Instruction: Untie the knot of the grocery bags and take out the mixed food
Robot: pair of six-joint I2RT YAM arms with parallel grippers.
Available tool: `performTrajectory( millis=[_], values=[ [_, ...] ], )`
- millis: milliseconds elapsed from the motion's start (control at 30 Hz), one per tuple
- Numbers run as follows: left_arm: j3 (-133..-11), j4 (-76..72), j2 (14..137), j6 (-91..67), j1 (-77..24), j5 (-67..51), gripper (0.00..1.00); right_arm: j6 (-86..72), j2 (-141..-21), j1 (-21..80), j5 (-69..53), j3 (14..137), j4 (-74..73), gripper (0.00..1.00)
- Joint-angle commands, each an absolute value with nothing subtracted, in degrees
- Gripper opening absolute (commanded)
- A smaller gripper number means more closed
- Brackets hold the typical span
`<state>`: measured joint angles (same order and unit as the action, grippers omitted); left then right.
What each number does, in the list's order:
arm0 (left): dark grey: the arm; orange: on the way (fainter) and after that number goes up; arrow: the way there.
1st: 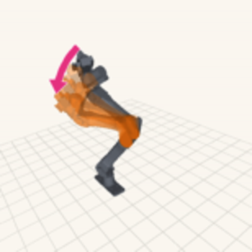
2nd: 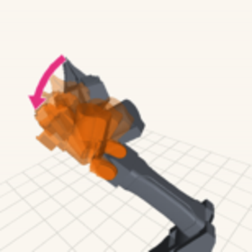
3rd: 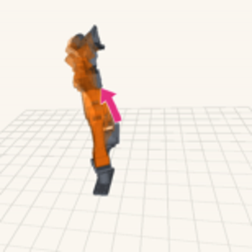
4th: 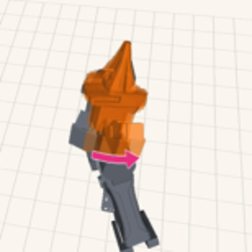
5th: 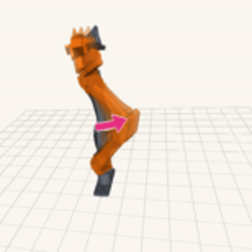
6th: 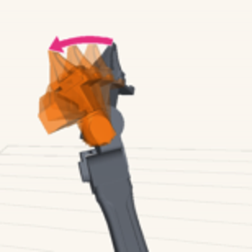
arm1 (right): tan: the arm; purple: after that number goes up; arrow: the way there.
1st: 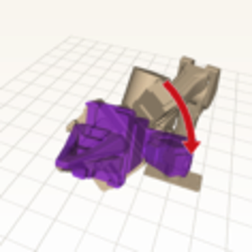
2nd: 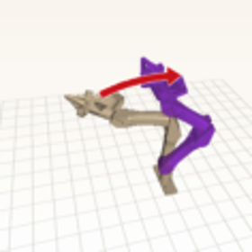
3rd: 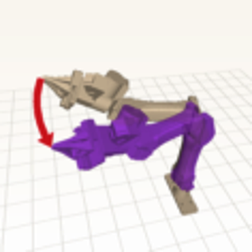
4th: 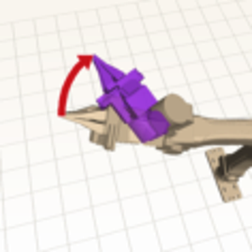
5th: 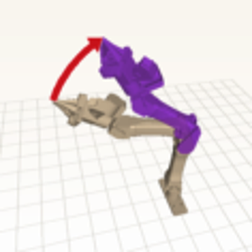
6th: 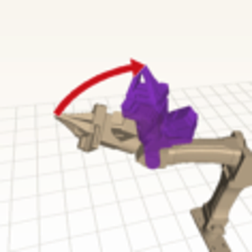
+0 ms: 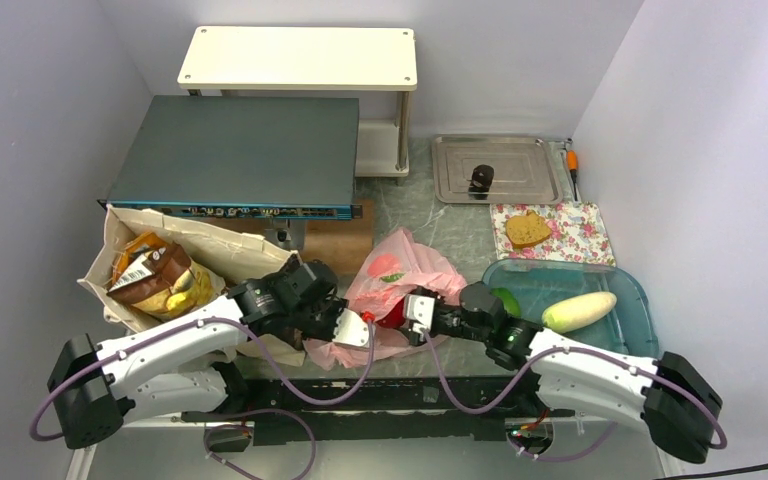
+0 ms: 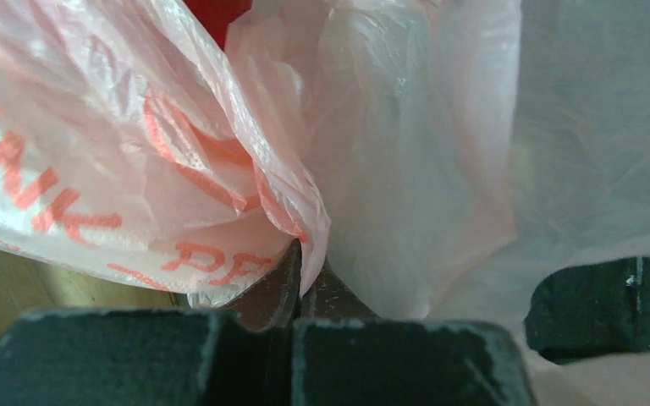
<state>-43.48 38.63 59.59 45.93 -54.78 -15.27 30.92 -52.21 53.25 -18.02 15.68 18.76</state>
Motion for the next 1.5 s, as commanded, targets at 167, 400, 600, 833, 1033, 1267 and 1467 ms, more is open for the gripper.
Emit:
performTrajectory(
  millis=[167,400,600,833,1033,1267,1467],
  values=[
    [-46.1,37.3,62.4,43.5,-51.9,-12.3,0.0,26.6,-41.5,53.2,-25.5,21.3,8.7,0.0],
    [-54.9,35.7,67.4,35.2,-47.5,-17.9,0.0,25.9,-43.9,52.3,-29.8,25.9,3.8,0.0],
    [-57.2,35.3,69.9,34.7,-46.6,-18.3,0.0,23.2,-43.5,50.1,-28.5,29.2,3.4,0.0],
    [-54.4,35.1,68.6,35.8,-45.4,-18.8,0.0,20.2,-40.6,48.9,-27.0,34.7,0.2,0.0],
    [-53.8,35.0,69.2,37.2,-45.1,-19.4,0.0,15.6,-41.7,48.7,-26.1,44.1,0.8,0.0],
    [-54.6,36.0,69.6,38.8,-45.0,-20.7,0.0,11.6,-45.0,47.6,-21.6,54.8,2.9,0.0],
    [-55.2,35.6,69.2,38.4,-45.0,-21.1,0.0,15.2,-44.4,45.3,-24.4,53.1,-4.1,0.0]
  ],
)
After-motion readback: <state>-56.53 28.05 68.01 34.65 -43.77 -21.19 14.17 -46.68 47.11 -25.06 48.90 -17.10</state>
